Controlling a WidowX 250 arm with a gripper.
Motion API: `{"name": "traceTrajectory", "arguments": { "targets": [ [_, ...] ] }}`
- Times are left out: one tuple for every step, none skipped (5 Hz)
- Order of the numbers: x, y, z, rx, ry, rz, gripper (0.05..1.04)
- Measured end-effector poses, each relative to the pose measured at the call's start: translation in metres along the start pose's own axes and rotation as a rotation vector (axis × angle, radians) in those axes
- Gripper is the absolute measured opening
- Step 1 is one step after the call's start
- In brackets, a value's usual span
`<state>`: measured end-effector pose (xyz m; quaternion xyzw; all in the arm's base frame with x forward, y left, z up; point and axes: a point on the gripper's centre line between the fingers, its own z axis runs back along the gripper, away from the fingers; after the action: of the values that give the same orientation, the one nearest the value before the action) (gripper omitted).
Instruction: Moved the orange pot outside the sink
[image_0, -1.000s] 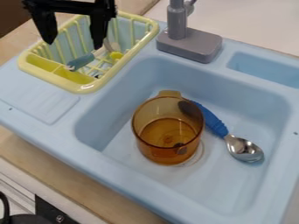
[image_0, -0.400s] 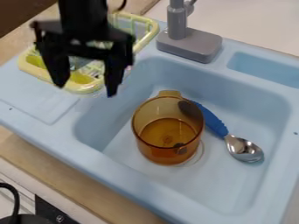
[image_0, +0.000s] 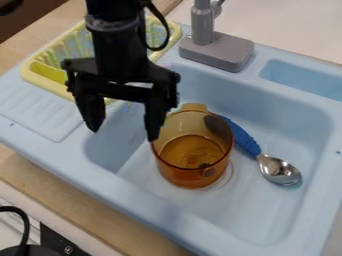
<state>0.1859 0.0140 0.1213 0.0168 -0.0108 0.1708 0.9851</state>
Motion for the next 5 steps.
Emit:
{"name": "traceTrajectory", "arguments": {
  "targets": [
    [0.003, -0.011, -0.003, -0.027, -0.011, 0.006, 0.997],
    [0.008, -0.019, -0.014, -0.037, -0.004, 0.024, 0.997],
    [0.009, -0.027, -0.024, -0.036, 0.018, 0.062, 0.997],
    [0.014, -0.031, -0.035, 0.001, 0.012, 0.123, 0.997],
    [0.016, -0.032, -0.041, 0.02, 0.011, 0.138, 0.997]
  ]
}}
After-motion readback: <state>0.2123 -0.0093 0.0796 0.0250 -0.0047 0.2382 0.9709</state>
